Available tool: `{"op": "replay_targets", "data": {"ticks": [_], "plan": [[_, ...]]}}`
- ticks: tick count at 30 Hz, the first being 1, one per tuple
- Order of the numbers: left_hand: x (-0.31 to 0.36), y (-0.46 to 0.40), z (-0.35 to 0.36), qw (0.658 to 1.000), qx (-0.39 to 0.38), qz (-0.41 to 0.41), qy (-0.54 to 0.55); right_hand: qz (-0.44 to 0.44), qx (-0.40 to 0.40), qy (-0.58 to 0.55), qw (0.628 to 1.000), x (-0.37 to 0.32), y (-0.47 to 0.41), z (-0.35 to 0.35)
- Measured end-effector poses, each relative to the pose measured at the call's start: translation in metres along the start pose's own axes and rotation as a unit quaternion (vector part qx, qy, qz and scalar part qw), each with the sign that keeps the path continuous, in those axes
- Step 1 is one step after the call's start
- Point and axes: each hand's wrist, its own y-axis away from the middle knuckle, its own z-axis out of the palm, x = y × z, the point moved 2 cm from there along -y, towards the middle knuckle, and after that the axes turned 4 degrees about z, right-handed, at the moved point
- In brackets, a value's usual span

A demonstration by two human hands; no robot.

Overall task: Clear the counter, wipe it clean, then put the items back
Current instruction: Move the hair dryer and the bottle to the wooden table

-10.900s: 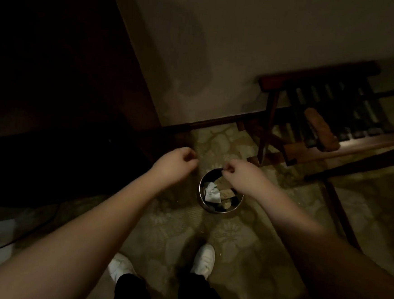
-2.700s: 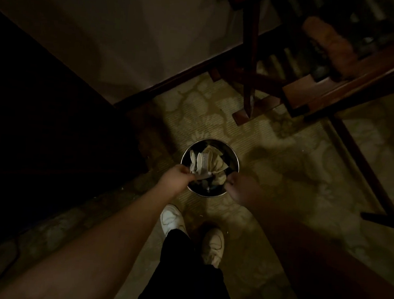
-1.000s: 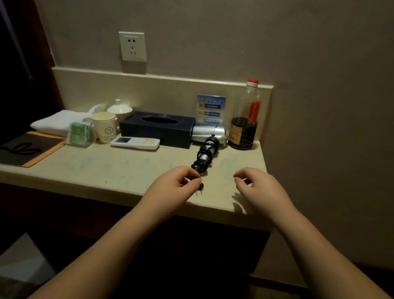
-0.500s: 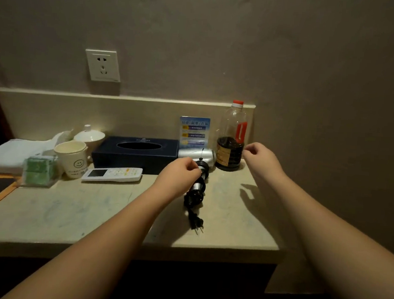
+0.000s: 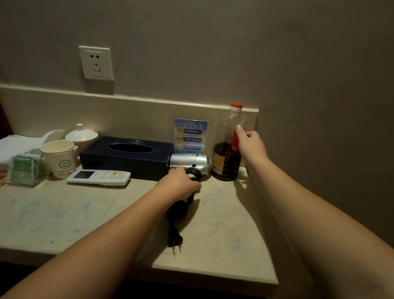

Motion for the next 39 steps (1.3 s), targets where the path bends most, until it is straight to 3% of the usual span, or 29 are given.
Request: {"op": "replay_targets", "data": {"ticks": [3, 9, 15, 21, 28, 39], "plan": [[0.001, -0.006, 0.007, 1.000, 0.002, -0.020, -0.011, -0.016, -0.062, 0.002, 0.998, 0.007, -0.008, -0.004], [0.011, -0.011, 0.012, 0.996, 0.017, -0.062, -0.065, -0.034, -0.152, -0.107, 0.982, 0.011, -0.023, -0.006], [0.015, -0.011, 0.012, 0.994, 0.024, -0.094, -0.052, 0.002, -0.190, -0.113, 0.975, 0.007, -0.025, -0.005], [0.018, 0.000, 0.014, 0.993, 0.063, -0.103, 0.015, 0.022, -0.175, -0.159, 0.971, 0.006, -0.019, -0.012], [0.029, 0.027, 0.002, 0.987, 0.101, -0.053, 0.116, 0.025, -0.181, -0.193, 0.964, 0.002, -0.008, -0.029], [0.037, 0.079, -0.006, 0.918, 0.084, -0.018, 0.387, 0.030, -0.148, -0.255, 0.955, 0.002, 0.038, -0.069]]}}
